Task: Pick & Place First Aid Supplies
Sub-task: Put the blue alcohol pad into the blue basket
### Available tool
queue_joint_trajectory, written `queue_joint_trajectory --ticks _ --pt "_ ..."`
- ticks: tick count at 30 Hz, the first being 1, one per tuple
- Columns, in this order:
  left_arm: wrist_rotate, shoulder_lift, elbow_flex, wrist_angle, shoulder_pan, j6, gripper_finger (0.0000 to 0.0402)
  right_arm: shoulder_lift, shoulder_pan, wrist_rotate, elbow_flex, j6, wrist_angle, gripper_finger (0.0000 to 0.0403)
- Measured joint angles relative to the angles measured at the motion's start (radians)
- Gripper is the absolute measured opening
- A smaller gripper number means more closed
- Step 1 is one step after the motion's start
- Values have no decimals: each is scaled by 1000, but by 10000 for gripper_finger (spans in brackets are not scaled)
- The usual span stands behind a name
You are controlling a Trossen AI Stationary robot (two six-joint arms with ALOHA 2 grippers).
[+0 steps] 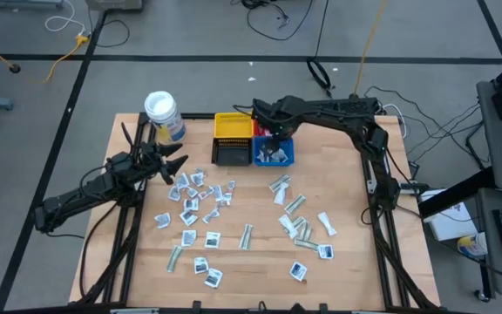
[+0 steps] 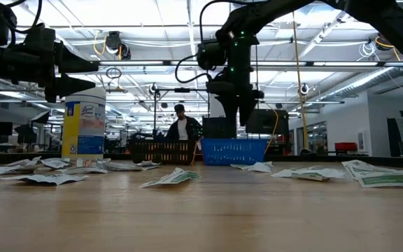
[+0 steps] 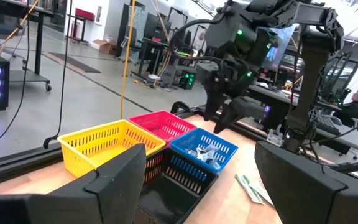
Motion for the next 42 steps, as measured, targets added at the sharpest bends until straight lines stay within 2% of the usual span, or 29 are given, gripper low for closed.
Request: queue_joint_trajectory --ticks 7,11,17,30,35,42 --pt "0 0 0 0 0 0 306 1 5 -1 0 356 -34 238" --pt "0 0 0 0 0 0 306 -13 19 -1 0 443 -50 238" --pt "0 0 0 0 0 0 306 -83 103 4 -24 514 -51 238" --pt "0 0 0 0 0 0 306 -310 407 30 -321 747 -9 238" --pt "0 0 0 0 0 0 306 -359 545 32 -381 871 -19 238" --pt "0 0 0 0 0 0 306 -370 740 29 -389 1044 -84 238"
